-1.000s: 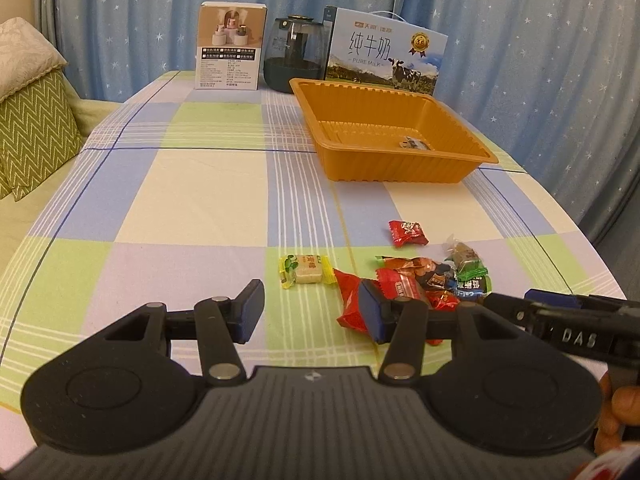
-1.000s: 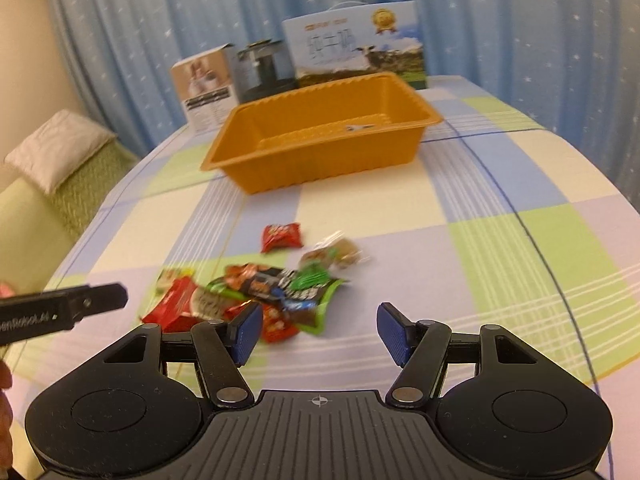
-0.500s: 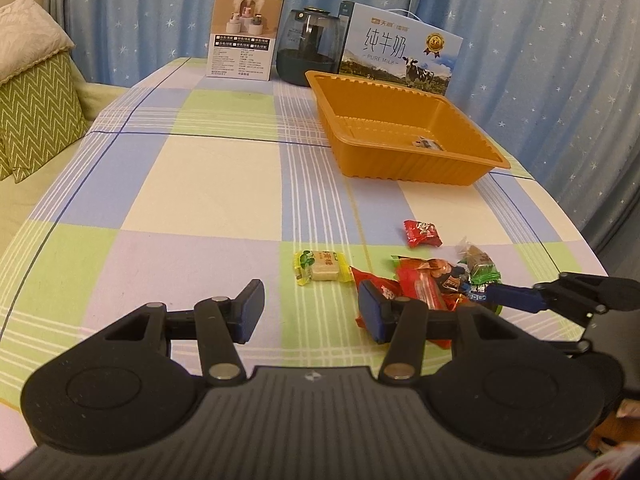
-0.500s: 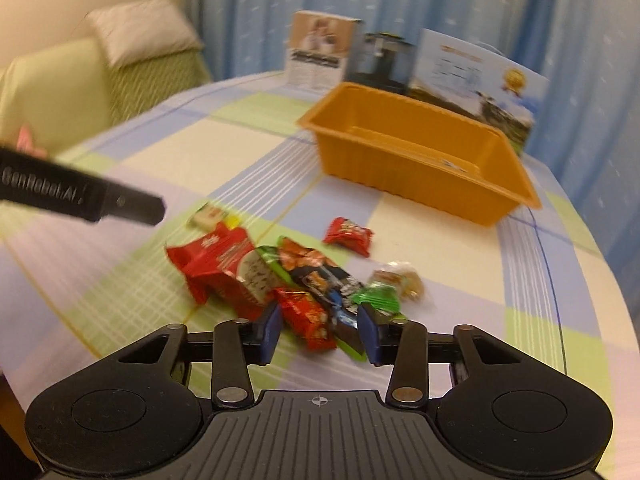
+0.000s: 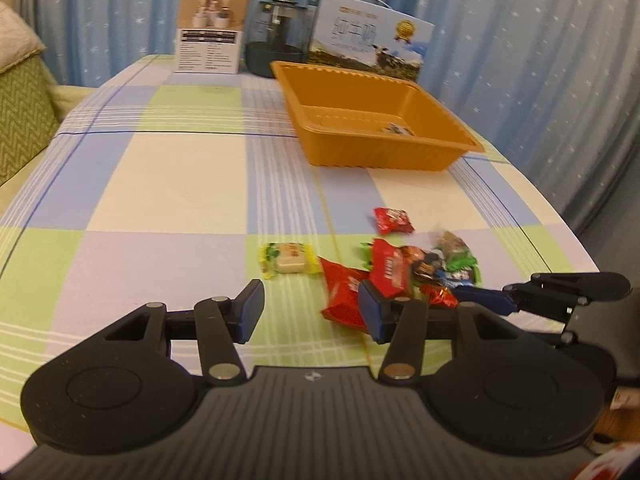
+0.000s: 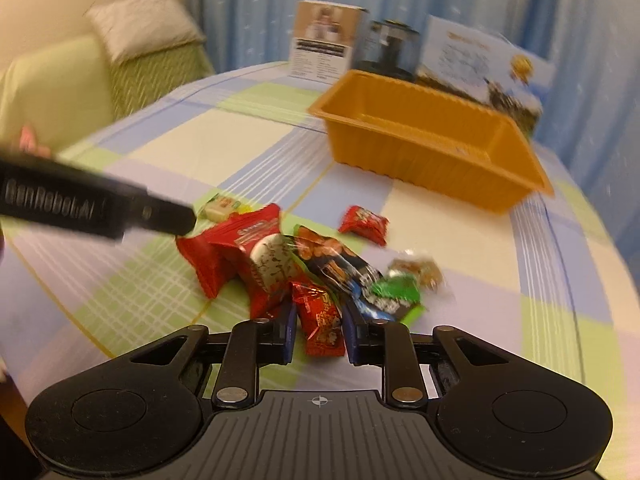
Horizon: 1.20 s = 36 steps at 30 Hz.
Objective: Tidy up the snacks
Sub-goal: 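Grasp the red square candy with the left gripper while the right grasps a red candy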
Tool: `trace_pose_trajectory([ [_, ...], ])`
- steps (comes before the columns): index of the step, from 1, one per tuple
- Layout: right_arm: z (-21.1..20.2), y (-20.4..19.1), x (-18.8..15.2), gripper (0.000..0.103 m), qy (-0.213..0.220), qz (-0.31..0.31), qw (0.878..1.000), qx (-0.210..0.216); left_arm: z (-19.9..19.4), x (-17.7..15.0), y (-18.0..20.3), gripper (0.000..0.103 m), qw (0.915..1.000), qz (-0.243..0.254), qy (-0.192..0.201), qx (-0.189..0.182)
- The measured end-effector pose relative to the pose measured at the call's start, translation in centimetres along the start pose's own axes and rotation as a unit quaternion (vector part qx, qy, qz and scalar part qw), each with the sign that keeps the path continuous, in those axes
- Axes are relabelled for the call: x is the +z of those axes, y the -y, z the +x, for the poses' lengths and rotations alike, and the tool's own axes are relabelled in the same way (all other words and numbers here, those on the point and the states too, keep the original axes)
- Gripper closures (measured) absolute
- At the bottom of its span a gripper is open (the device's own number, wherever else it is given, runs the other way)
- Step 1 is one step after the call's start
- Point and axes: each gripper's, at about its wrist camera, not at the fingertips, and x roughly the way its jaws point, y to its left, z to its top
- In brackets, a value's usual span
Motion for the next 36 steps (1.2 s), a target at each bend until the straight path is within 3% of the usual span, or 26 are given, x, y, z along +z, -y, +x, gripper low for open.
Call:
trace_pose_trajectory([
  [7,-1.0,2.8,0.0,0.078,-0.008,0.116,0.993,0.03,1.5,0.0,1.7,0.056,0.9992,0.036,-0.015,-0.001],
  [10,-1.1,3.3,0.1,0.078,-0.008,0.134,0.99,0.038,2.3,0.1,2.5,0.056,0.998,0.061,-0.018,0.003],
  [13,-1.1,3.1,0.1,0.078,-0.01,0.13,0.991,0.036,3.2,0.1,3.3,0.058,0.9958,0.089,-0.022,0.009],
  [16,-1.0,3.0,-0.2,0.078,-0.012,0.13,0.991,0.039,3.8,0.0,3.7,0.07,0.994,0.105,-0.026,0.014],
  [20,-0.8,2.7,-0.3,0.078,-0.011,0.118,0.992,0.038,4.1,-0.4,3.9,0.078,0.9925,0.116,-0.036,0.016],
  [29,0.0,0.3,-0.5,0.076,-0.014,0.021,1.0,0.006,2.8,-1.1,2.6,0.08,0.9948,0.09,-0.04,0.025],
  [36,0.4,-0.3,-0.5,0.076,-0.007,0.003,1.0,0.002,2.7,-1.2,2.5,0.08,0.9956,0.082,-0.038,0.025],
])
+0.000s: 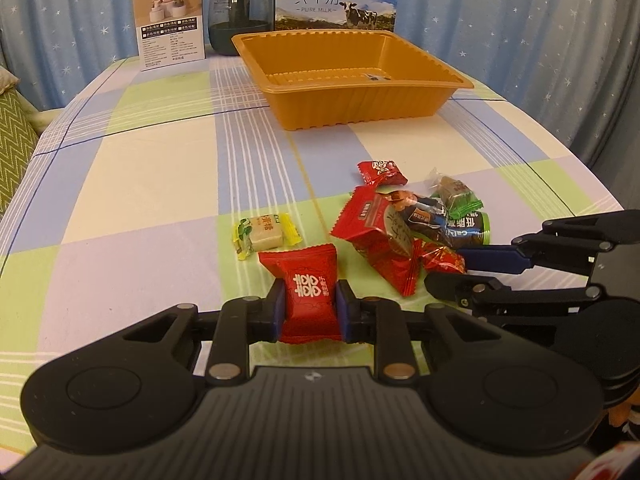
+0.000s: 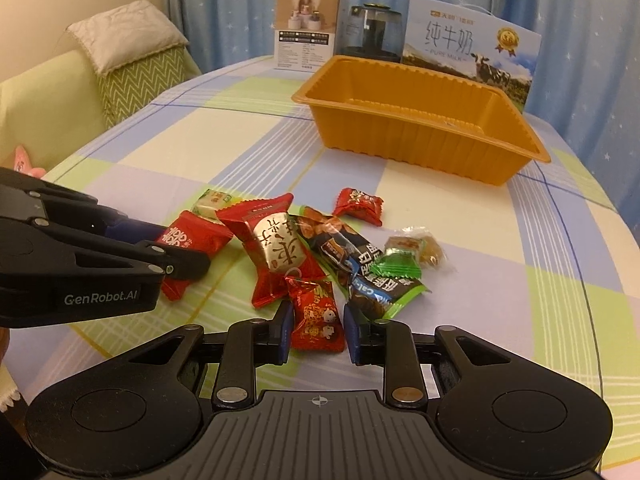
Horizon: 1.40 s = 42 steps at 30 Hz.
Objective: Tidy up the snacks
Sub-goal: 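Grasp the red square candy with the left gripper while the right grasps a red candy, then carry both red candies to the orange tray and release them inside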
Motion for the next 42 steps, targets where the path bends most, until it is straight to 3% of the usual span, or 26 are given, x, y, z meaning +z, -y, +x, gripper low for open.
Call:
trace_pose_trajectory([
  [6,-0.5,0.1,0.2,0.077,0.003,0.014,1.0,-0.003,-0.5,-0.1,-0.2,0.081,0.9999,-0.012,0.008,0.003],
  [23,-3.7,0.8,2.3,0.077,0.064,0.058,0.996,-0.008,-3.7,1.9,0.1,0.081,0.9978,-0.024,0.061,0.007],
  [34,-4.9,5.3,6.6,0.077,0.097,0.12,0.987,-0.041,-3.2,7.3,1.0,0.081,0.9945,-0.018,0.102,-0.019],
  [42,-4.1,8.1,10.6,0.077,0.122,0.128,0.983,-0.053,-1.1,11.9,0.4,0.081,0.992,-0.016,0.124,-0.02],
])
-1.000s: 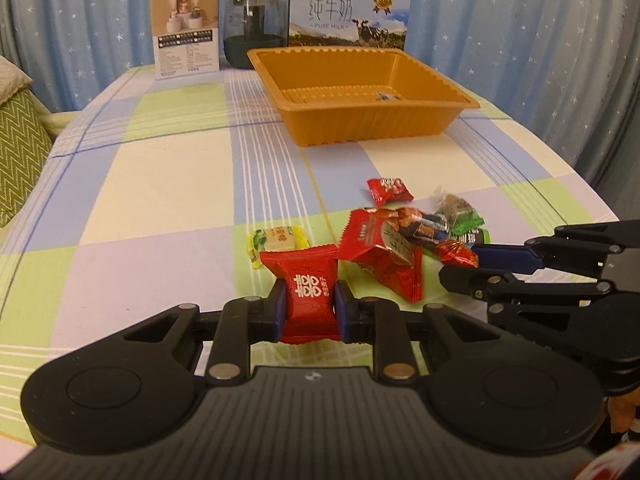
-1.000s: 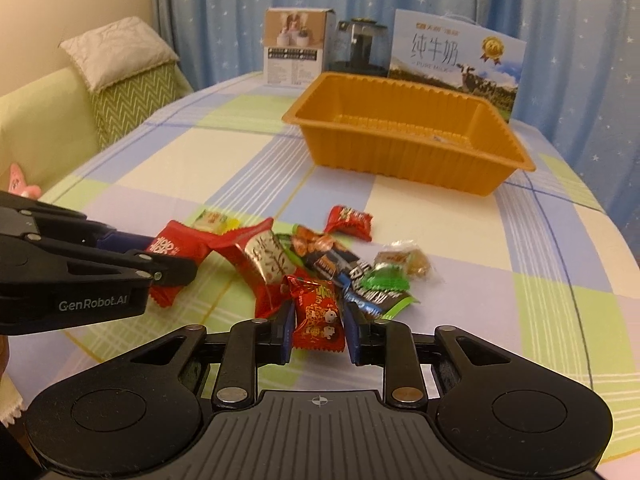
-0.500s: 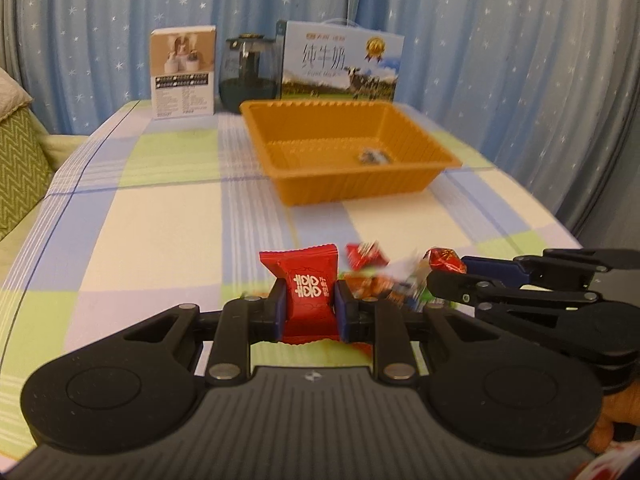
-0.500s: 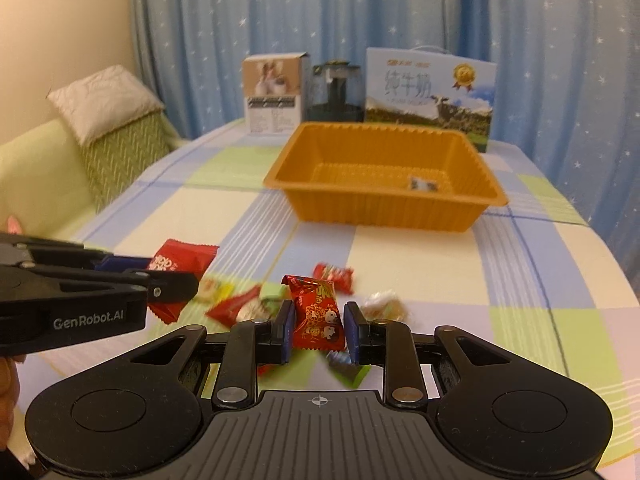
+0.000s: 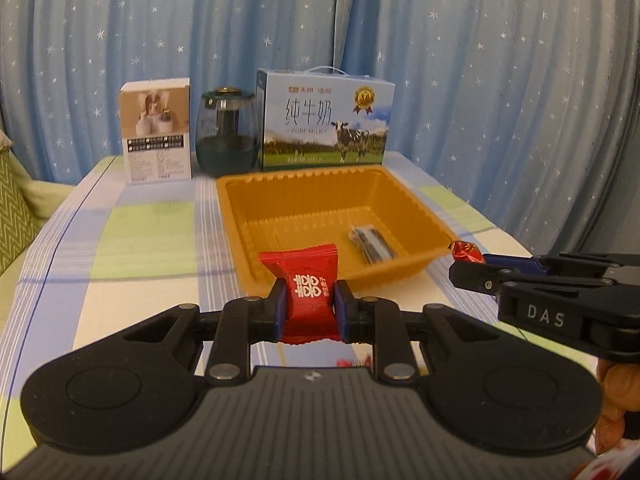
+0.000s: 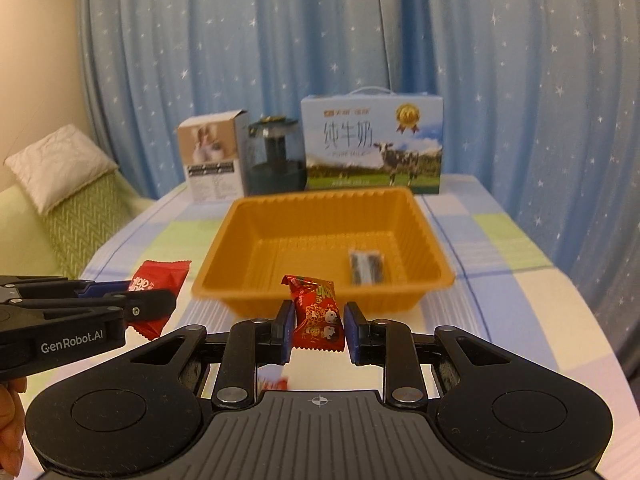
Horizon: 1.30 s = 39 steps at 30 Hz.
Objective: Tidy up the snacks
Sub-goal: 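Carry both red candies to the orange tray and release them inside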
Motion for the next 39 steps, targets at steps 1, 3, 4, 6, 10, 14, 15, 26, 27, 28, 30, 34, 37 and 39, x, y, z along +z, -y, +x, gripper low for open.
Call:
trace_pose_trajectory([
  [1,0.4,0.1,0.4,0.077,0.002,0.003,1.0,0.0,0.5,0.4,-0.1,0.081,1.0,-0.001,0.0,-0.002],
  [3,1.1,0.3,1.1,0.077,0.007,0.006,1.0,-0.001,1.4,1.0,-0.2,0.081,1.0,-0.001,0.002,-0.002],
  [4,1.6,0.5,1.4,0.077,0.008,0.011,1.0,0.0,1.9,1.3,-0.2,0.081,1.0,0.0,0.002,-0.003],
  [6,2.7,0.9,2.1,0.077,0.007,0.023,1.0,0.0,2.7,1.7,-0.3,0.081,1.0,-0.002,0.003,-0.005],
  [10,4.6,1.4,3.3,0.077,0.011,0.037,0.999,-0.001,4.7,2.7,-0.6,0.081,0.9999,-0.002,0.0,-0.01],
  [14,6.9,2.0,4.2,0.077,0.008,0.048,0.999,-0.002,6.6,3.4,-0.7,0.081,1.0,0.0,-0.004,-0.009],
  [15,7.5,2.3,4.3,0.077,0.006,0.052,0.999,-0.004,7.1,3.5,-0.8,0.081,0.9999,-0.002,-0.004,-0.01],
  [26,11.3,4.6,4.7,0.077,-0.011,0.095,0.995,-0.002,10.3,4.3,-1.7,0.081,0.9999,0.001,-0.012,-0.005],
  [27,11.5,4.7,4.7,0.077,-0.013,0.096,0.995,-0.002,10.5,4.3,-1.7,0.081,0.9999,0.001,-0.012,-0.006],
  [28,11.6,4.8,4.6,0.077,-0.015,0.097,0.995,-0.002,10.8,4.4,-1.7,0.08,0.9999,0.002,-0.01,-0.006],
  [30,11.9,4.9,4.6,0.077,-0.018,0.1,0.995,-0.002,11.1,4.4,-1.9,0.071,1.0,0.002,-0.007,-0.002],
  [34,12.0,5.2,4.4,0.077,-0.02,0.106,0.994,-0.003,11.2,4.4,-2.6,0.069,0.9999,-0.008,-0.011,0.007],
  [37,11.9,5.2,4.4,0.077,-0.021,0.109,0.994,0.001,10.8,4.4,-3.2,0.069,0.9998,-0.014,-0.009,0.014],
  [39,11.9,5.1,4.4,0.077,-0.021,0.107,0.994,0.003,10.5,4.4,-3.7,0.069,0.9996,-0.018,-0.007,0.02],
])
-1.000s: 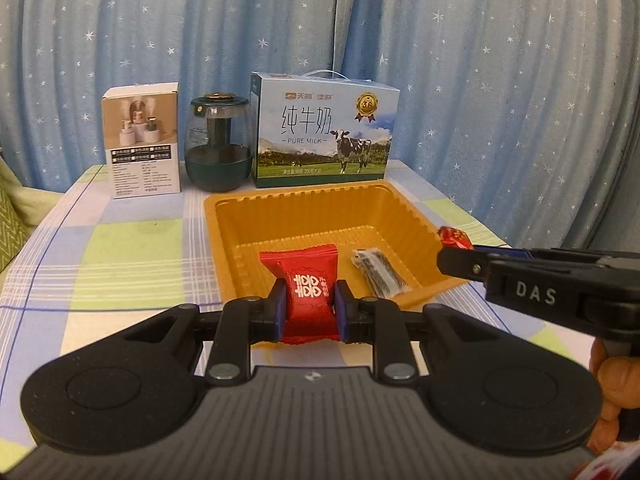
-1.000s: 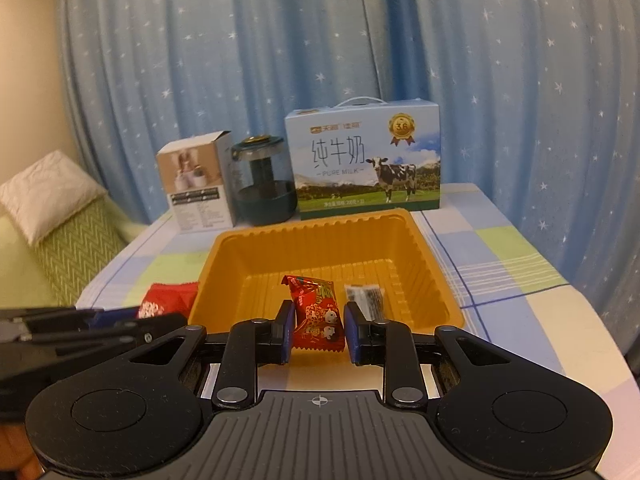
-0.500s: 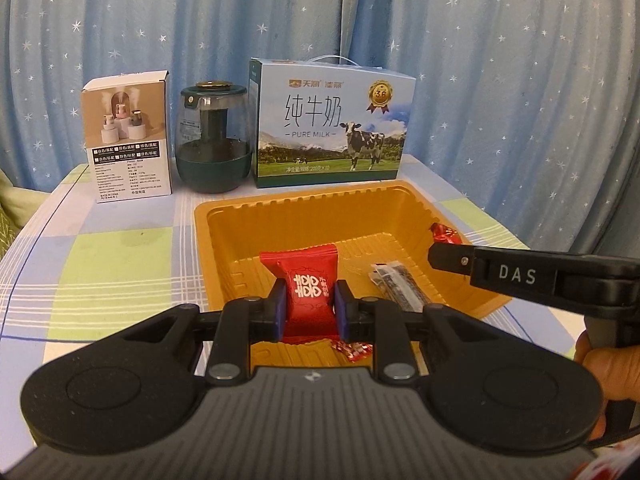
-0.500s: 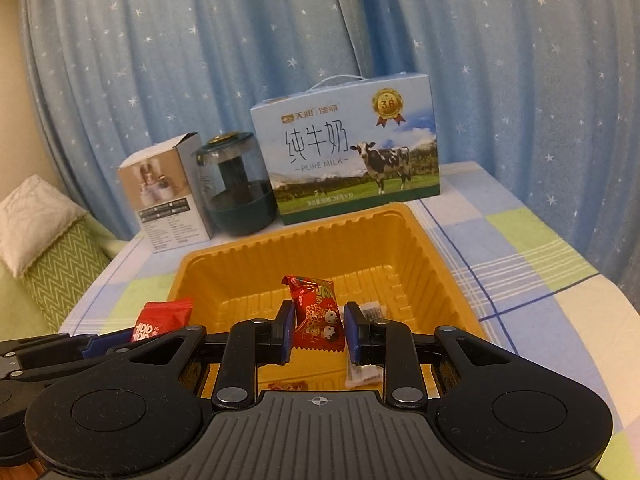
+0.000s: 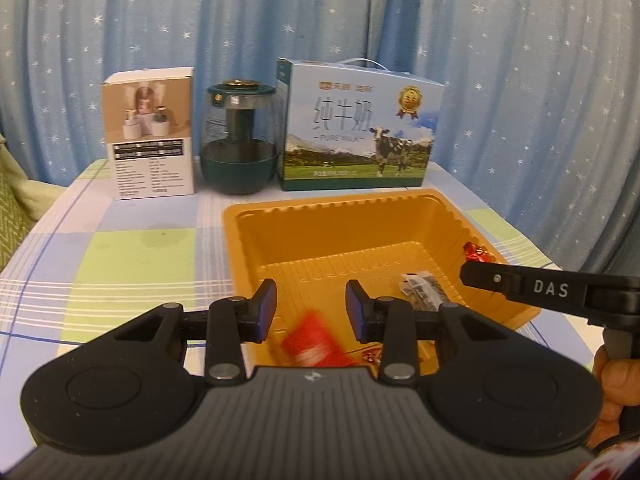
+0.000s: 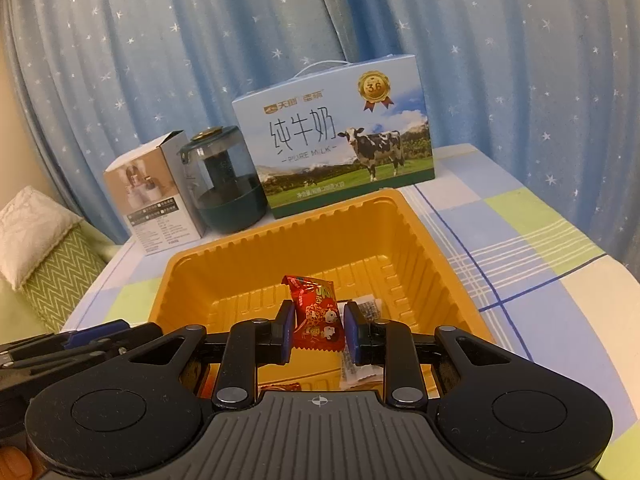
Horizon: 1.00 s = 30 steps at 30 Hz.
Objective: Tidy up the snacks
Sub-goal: 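Carry both red candies to the orange tray and release them inside, then move both grippers back toward the remaining snacks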
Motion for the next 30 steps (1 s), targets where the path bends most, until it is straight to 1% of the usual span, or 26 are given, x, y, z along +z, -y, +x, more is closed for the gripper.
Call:
trace_pose_trajectory([
  [5,0.1,-0.2,0.0,0.077,0.002,0.003,1.0,0.007,-0.4,0.1,-1.5,0.069,0.9996,-0.025,0.002,0.01],
  [7,0.1,-0.2,0.0,0.076,0.002,0.005,1.0,0.012,-0.6,0.1,-1.8,0.069,0.9996,-0.027,0.003,0.01],
  [11,0.4,-0.1,-0.2,0.075,0.006,0.021,0.999,0.043,-0.5,-0.1,-1.7,0.069,0.9997,-0.022,-0.001,0.006],
  [12,0.5,0.1,-0.1,0.066,0.006,0.029,0.999,0.042,-0.5,-0.1,-1.6,0.069,0.9998,-0.021,-0.002,0.006],
  [13,0.4,0.2,-0.1,0.051,0.009,0.035,0.998,0.042,-0.5,-0.2,-1.6,0.069,0.9998,-0.021,-0.003,0.006],
  [14,0.3,0.5,-0.1,0.047,0.013,0.042,0.998,0.04,-0.5,-0.3,-1.6,0.069,0.9998,-0.02,-0.004,0.006],
  [15,0.2,0.6,-0.1,0.045,0.017,0.048,0.998,0.036,-0.6,-0.3,-1.6,0.069,0.9998,-0.02,-0.004,0.007],
  [24,-1.1,1.5,-0.2,0.045,0.037,0.05,0.998,0.004,-1.6,-0.9,-1.3,0.069,0.9999,-0.015,-0.006,0.004],
  [30,-2.8,1.0,-0.9,0.045,0.039,0.035,0.999,-0.004,-3.0,-1.6,-1.0,0.069,0.9999,-0.012,-0.006,0.003],
])
